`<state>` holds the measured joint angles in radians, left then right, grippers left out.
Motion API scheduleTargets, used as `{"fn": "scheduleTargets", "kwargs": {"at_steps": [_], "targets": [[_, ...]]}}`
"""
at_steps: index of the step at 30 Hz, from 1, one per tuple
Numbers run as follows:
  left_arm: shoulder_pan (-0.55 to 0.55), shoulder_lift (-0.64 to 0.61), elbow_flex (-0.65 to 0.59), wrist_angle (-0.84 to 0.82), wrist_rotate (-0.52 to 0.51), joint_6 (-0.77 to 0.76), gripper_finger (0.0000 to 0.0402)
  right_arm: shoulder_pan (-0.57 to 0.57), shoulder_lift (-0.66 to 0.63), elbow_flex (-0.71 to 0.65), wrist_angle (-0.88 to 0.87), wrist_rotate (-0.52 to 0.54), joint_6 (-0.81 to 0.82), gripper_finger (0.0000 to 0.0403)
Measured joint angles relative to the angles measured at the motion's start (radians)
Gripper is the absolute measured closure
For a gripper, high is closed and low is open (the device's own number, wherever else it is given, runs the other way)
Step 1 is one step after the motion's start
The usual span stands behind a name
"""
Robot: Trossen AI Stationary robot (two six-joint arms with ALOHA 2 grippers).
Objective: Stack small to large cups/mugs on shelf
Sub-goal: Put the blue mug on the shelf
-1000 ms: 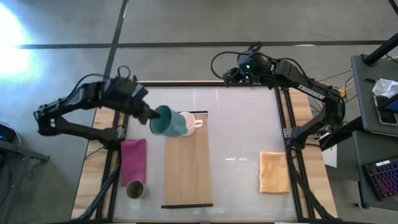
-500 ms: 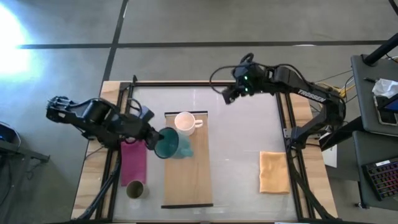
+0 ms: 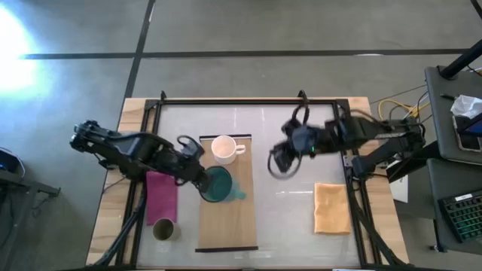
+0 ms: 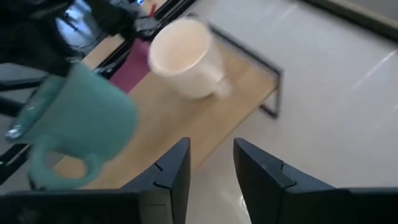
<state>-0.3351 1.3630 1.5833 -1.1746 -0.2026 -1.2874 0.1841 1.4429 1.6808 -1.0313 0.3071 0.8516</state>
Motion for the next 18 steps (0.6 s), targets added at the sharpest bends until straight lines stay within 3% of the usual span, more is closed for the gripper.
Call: {"fn": "scheduleTargets", "kwargs": {"at_steps": [7, 18], "targets": [[0.000, 0.062, 0.007, -0.006, 0.038, -0.069, 0.0400, 0.118, 0.003, -0.142, 0.169, 0.046, 0.123, 0.0291], [0.000, 0.069, -0.032, -0.048, 0.027, -0.199, 0.0400, 0.171, 0.002, -0.291, 0.506, 0.035, 0.143, 0.0291]]}}
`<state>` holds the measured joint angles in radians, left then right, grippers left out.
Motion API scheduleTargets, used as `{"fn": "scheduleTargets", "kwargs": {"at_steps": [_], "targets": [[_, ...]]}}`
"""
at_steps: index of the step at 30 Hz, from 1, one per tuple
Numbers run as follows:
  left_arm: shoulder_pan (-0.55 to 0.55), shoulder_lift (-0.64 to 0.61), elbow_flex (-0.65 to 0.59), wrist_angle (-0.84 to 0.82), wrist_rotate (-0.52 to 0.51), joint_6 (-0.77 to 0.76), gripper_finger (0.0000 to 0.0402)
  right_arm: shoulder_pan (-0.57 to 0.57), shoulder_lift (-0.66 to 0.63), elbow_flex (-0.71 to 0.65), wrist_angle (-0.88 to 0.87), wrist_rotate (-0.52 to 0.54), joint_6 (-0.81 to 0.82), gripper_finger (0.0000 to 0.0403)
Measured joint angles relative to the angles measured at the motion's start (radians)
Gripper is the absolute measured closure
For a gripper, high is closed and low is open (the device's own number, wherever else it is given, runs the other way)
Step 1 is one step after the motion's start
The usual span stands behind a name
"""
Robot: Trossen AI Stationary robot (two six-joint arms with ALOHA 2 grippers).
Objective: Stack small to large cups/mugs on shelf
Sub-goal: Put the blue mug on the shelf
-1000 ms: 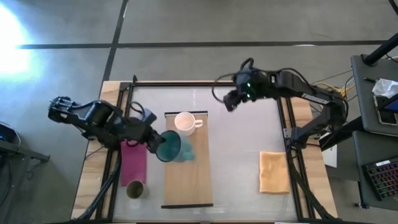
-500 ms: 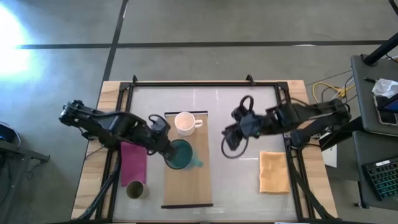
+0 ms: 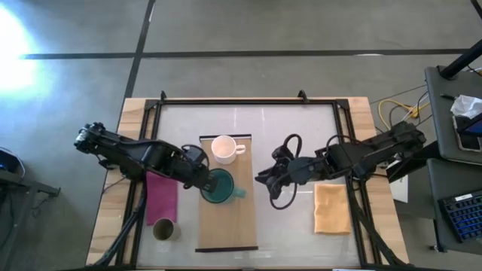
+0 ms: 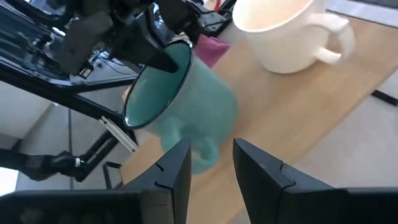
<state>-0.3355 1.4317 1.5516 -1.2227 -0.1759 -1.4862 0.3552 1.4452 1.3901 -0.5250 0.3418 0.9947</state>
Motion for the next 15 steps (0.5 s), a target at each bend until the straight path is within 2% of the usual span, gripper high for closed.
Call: {"fn": "scheduleTargets", "kwargs": {"at_steps": [10, 15], "targets": [[0.028, 0.013, -0.021, 0.027, -0.039, -0.019, 0.0398, 0.007, 0.004, -0.018, 0.036, 0.007, -0.004, 0.0296], [0.037, 0.028, -0.020, 0.038, -0.023, 0.001, 0.0397, 0.007, 0.033, -0.020, 0.059, 0.026, -0.029, 0.0316]]}}
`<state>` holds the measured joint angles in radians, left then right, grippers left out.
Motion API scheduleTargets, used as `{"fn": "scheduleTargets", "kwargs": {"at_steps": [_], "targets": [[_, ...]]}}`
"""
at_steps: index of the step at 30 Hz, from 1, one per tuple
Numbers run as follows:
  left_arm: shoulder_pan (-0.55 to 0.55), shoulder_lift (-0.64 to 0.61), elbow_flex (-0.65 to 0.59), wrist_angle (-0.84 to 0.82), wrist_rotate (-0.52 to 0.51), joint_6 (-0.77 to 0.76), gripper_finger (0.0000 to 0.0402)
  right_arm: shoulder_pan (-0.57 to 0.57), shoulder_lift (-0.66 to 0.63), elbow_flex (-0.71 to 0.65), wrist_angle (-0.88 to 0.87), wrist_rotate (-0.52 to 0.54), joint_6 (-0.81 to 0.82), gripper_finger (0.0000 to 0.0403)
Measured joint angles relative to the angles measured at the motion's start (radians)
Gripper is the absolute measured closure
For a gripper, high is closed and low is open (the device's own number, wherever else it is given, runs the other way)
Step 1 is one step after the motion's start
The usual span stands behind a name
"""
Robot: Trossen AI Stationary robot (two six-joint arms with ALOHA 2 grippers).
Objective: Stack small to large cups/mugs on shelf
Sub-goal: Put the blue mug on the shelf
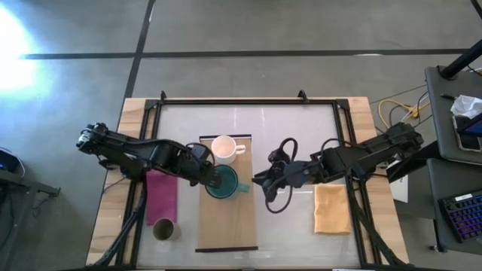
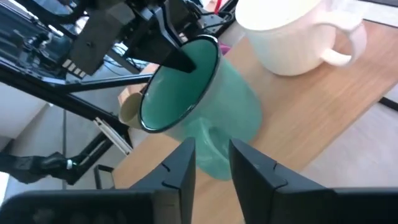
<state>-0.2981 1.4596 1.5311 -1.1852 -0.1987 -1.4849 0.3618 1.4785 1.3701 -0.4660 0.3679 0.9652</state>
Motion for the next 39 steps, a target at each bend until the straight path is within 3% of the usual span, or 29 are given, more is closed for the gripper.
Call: {"fn": "scheduleTargets", "kwargs": {"at_steps": [9, 22, 33, 39], "targets": [[0.005, -0.001, 0.000, 0.007, -0.011, 0.022, 0.0395, -0.006, 0.078, 0.000, 0.030, -0.001, 0.003, 0.0390], [0.004, 0.000, 0.000, 0.049, -0.043, 0.056, 0.0391, -0.026, 0.107, 0.000, 0.041, 0.000, -0.005, 0.0394], [0.004, 0.000, 0.002, 0.057, -0.046, 0.052, 0.0325, -0.029, 0.109, 0.000, 0.036, 0.000, -0.022, 0.0394], [0.001, -0.003, 0.004, 0.052, -0.044, 0.052, 0.0311, -0.039, 0.109, 0.000, 0.037, 0.002, -0.023, 0.0394]]}}
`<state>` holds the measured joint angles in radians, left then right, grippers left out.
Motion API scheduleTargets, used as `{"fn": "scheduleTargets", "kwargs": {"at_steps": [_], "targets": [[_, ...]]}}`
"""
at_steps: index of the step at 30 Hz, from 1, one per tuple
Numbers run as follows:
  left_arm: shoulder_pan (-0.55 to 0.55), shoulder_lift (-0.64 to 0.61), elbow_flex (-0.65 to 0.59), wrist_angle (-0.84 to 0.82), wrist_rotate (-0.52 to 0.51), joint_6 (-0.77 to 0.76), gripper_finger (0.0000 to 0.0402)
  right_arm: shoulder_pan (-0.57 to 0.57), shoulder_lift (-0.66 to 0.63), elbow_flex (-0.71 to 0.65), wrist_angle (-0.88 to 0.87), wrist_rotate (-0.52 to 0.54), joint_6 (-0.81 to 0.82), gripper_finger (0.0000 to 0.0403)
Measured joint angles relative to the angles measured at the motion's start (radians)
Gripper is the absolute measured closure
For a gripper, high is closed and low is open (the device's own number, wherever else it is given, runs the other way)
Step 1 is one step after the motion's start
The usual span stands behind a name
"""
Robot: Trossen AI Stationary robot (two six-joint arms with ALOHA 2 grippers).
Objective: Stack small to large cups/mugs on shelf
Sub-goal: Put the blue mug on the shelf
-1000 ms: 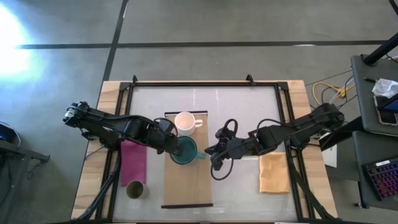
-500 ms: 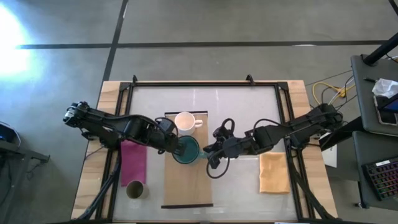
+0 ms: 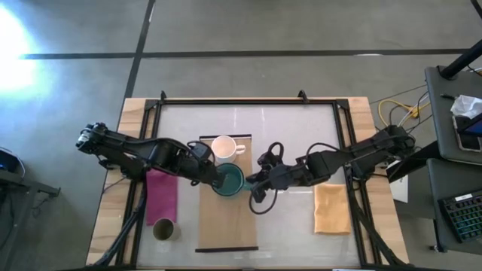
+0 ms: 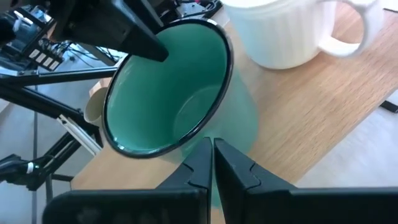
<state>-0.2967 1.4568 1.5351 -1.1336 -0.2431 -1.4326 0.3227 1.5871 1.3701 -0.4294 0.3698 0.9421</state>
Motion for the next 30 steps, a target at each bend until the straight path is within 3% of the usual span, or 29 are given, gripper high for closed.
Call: {"fn": "scheduleTargets", "kwargs": {"at_steps": [12, 22, 30], "targets": [[-0.042, -0.004, 0.001, -0.004, 0.006, -0.002, 0.0310, -0.018, 0.000, 0.000, 0.009, -0.005, 0.000, 0.0394], [-0.061, -0.018, 0.001, -0.037, 0.010, -0.002, 0.0310, -0.022, 0.047, 0.002, 0.130, -0.065, -0.006, 0.0394], [-0.067, -0.021, 0.002, -0.015, -0.013, -0.002, 0.0316, -0.022, 0.020, 0.000, 0.092, 0.000, -0.027, 0.0394]]}}
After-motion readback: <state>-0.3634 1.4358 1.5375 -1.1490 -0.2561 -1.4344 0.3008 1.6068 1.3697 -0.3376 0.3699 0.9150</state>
